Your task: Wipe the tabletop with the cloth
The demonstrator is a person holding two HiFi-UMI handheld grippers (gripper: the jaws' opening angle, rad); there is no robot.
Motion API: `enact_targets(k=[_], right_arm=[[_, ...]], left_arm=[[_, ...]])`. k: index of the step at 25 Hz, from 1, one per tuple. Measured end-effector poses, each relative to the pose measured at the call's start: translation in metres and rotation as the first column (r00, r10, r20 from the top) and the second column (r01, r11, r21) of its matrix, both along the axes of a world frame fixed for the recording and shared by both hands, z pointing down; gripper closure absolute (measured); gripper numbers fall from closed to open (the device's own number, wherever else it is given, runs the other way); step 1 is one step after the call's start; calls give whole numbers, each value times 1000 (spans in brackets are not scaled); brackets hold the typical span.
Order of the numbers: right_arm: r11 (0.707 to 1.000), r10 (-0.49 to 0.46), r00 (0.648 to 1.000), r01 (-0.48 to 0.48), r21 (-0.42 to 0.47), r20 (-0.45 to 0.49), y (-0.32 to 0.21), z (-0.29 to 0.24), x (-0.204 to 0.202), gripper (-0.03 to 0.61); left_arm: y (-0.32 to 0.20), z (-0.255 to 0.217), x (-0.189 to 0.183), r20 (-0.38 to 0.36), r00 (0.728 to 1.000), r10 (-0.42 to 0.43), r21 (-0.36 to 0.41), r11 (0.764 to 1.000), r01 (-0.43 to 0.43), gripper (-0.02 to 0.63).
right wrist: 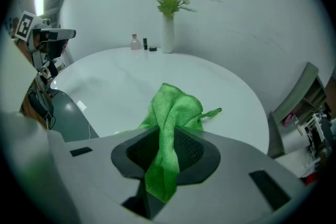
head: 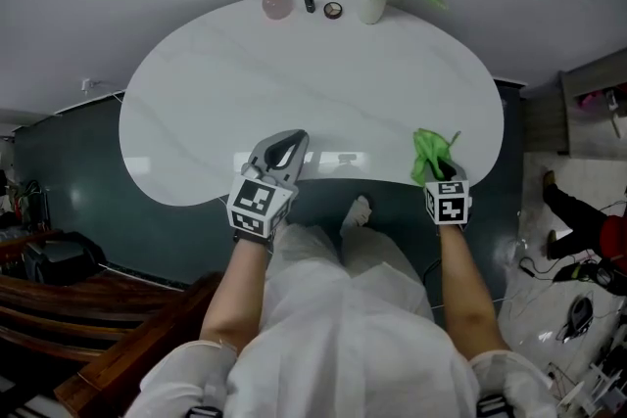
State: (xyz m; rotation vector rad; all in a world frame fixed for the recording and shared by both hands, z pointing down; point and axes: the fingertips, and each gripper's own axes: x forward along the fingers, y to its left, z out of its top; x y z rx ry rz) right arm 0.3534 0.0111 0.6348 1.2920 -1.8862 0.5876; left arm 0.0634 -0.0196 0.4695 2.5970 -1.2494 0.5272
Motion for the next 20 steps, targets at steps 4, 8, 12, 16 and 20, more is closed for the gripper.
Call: enact_targets(k=[4, 8, 12, 16, 20], right_arm=[[993, 119, 992, -120, -14, -33, 3, 4, 76, 499], [966, 255, 965, -256, -18, -66, 1, 4, 126, 499], [940, 339, 938, -341, -18, -65, -9, 3, 125, 499], [971, 236, 971, -237, -18, -36, -33, 1, 68, 499], [996, 83, 996, -83, -19, -11, -61, -2, -15, 499]], left_arm=[[5, 4, 12, 19, 1000, -8, -16, 1000, 8, 589], [3, 2, 6, 33, 999, -30, -18, 999, 31, 589], [-9, -4, -7, 35, 997, -68, -8, 998, 68, 589], [-21, -1, -18, 37, 996, -80, -13, 997, 80, 589], [-39, -2, -25, 30, 996, -79, -11, 997, 80, 589]])
